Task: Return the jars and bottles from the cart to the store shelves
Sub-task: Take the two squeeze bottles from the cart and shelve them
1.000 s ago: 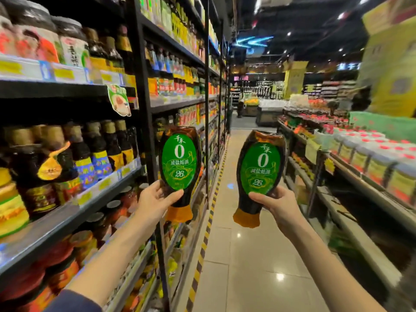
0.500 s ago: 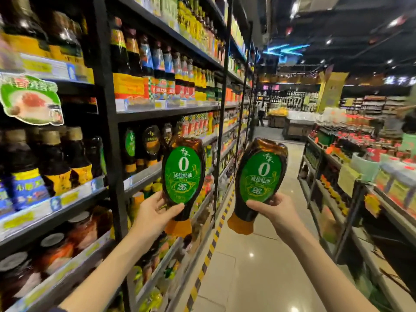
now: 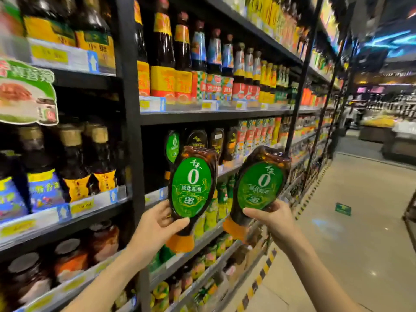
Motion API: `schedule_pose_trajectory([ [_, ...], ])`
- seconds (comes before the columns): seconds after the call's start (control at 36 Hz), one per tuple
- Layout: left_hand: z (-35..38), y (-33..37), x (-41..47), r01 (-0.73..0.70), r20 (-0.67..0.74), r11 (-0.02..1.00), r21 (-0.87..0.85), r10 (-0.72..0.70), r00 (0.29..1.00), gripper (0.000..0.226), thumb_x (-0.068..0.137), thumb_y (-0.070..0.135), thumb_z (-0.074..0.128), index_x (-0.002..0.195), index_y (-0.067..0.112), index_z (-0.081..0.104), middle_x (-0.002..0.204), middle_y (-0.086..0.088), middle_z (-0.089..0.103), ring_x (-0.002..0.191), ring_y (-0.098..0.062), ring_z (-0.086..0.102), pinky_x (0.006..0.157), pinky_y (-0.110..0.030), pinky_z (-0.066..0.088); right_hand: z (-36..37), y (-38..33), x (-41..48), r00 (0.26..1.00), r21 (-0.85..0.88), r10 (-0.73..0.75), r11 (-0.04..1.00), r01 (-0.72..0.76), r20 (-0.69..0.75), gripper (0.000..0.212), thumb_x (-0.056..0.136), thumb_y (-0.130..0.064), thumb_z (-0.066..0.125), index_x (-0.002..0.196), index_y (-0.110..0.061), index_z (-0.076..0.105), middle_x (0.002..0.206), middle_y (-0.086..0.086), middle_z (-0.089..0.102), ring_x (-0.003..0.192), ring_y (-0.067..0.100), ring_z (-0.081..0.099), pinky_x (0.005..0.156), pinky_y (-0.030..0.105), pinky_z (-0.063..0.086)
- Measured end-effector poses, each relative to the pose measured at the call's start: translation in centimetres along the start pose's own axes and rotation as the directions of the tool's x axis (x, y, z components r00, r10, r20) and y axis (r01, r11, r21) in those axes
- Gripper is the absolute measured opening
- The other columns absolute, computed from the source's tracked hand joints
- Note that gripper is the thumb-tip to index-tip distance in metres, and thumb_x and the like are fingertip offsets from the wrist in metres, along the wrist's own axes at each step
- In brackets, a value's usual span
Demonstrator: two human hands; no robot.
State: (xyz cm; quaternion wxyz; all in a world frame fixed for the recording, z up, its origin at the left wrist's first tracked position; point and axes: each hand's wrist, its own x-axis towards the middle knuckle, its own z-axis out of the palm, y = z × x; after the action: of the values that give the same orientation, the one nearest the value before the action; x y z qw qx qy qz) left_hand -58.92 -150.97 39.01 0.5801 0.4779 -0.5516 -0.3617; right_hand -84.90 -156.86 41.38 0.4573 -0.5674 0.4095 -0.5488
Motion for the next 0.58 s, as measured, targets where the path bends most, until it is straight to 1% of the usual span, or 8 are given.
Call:
schedule_pose_trajectory([
  [0.08,-0.6,-0.3,1.8,-0.024,-0.039,1.0,0.018,0.025,0.999,0.043,0.075,-0.002,0.071,0.11,0.021,0.061,0.099,0.019,0.072,0.099,-0.001,0.066,0.077,-0.01,0.05,2.1,0.1,4.0,0.997,0.022,-0.014,1.0,0.012,0.081,0.028,0.065,0.007,0.078,0.079,-0.015,0.07,0.071,-0.009,0.075,0.069,0.004,0.071,0.055,0.011,0.051],
  [0.17,-1.4,-0.6,3.6,-0.017,-0.101,1.0,0.005,0.017,0.995,0.043,0.074,-0.003,0.071,0.111,0.018,0.062,0.102,0.013,0.073,0.1,-0.006,0.067,0.078,-0.012,0.051,4.0,0.2,8.2,0.989,0.033,-0.032,0.999,0.028,0.146,0.028,0.064,0.008,0.078,0.08,-0.013,0.069,0.067,-0.012,0.074,0.066,0.0,0.069,0.054,0.01,0.05],
  [0.25,-2.3,-0.8,5.3,-0.014,-0.159,1.0,-0.006,0.013,0.987,0.048,0.069,0.008,0.078,0.114,0.016,0.061,0.108,0.005,0.072,0.105,-0.012,0.066,0.085,-0.019,0.052,5.9,0.1,12.2,0.979,0.038,-0.062,0.998,0.056,0.192,0.027,0.062,0.007,0.08,0.078,-0.013,0.07,0.068,-0.009,0.074,0.067,0.002,0.07,0.056,0.012,0.051],
  [0.33,-2.9,-0.6,6.4,0.003,-0.193,1.0,0.008,-0.001,0.981,0.07,0.054,0.036,0.088,0.116,0.02,0.061,0.112,0.005,0.071,0.108,-0.012,0.065,0.094,-0.028,0.05,7.4,0.2,15.0,0.967,0.07,-0.096,0.994,0.081,0.234,0.027,0.063,0.008,0.079,0.08,-0.011,0.071,0.073,-0.005,0.075,0.07,0.008,0.071,0.058,0.016,0.053],
  [0.36,-3.0,-0.7,6.7,0.011,-0.213,1.0,0.008,-0.009,0.977,0.072,0.052,0.037,0.088,0.117,0.02,0.06,0.112,0.005,0.07,0.108,-0.013,0.064,0.095,-0.031,0.049,7.9,0.3,16.0,0.962,0.072,-0.103,0.994,0.087,0.251,0.028,0.062,0.008,0.079,0.081,-0.011,0.072,0.074,-0.005,0.076,0.072,0.008,0.071,0.059,0.016,0.053],
  [0.44,-3.1,-0.9,7.5,0.026,-0.276,1.0,0.012,-0.021,0.961,0.058,0.062,0.021,0.084,0.115,0.02,0.06,0.111,0.005,0.071,0.108,-0.012,0.065,0.096,-0.03,0.05,9.3,0.8,18.5,0.942,0.08,-0.119,0.992,0.099,0.313,0.029,0.062,0.007,0.08,0.08,-0.014,0.071,0.073,-0.008,0.075,0.073,0.005,0.071,0.06,0.013,0.052],
  [0.5,-2.9,-1.1,7.8,0.034,-0.306,0.999,0.02,-0.026,0.952,0.054,0.061,0.02,0.078,0.112,0.022,0.061,0.109,0.008,0.071,0.106,-0.009,0.065,0.095,-0.028,0.049,10.1,1.3,20.1,0.929,0.084,-0.138,0.99,0.116,0.343,0.029,0.06,0.006,0.081,0.078,-0.015,0.072,0.072,-0.009,0.075,0.074,0.004,0.071,0.061,0.012,0.052],
  [0.58,-2.4,-1.5,8.1,0.04,-0.354,0.999,0.034,-0.026,0.935,0.053,0.063,0.019,0.084,0.11,0.024,0.061,0.107,0.012,0.071,0.103,-0.008,0.066,0.087,-0.021,0.052,11.1,2.1,22.2,0.905,0.093,-0.151,0.988,0.124,0.399,0.029,0.059,0.005,0.082,0.077,-0.016,0.072,0.072,-0.009,0.075,0.075,0.003,0.071,0.064,0.014,0.054],
])
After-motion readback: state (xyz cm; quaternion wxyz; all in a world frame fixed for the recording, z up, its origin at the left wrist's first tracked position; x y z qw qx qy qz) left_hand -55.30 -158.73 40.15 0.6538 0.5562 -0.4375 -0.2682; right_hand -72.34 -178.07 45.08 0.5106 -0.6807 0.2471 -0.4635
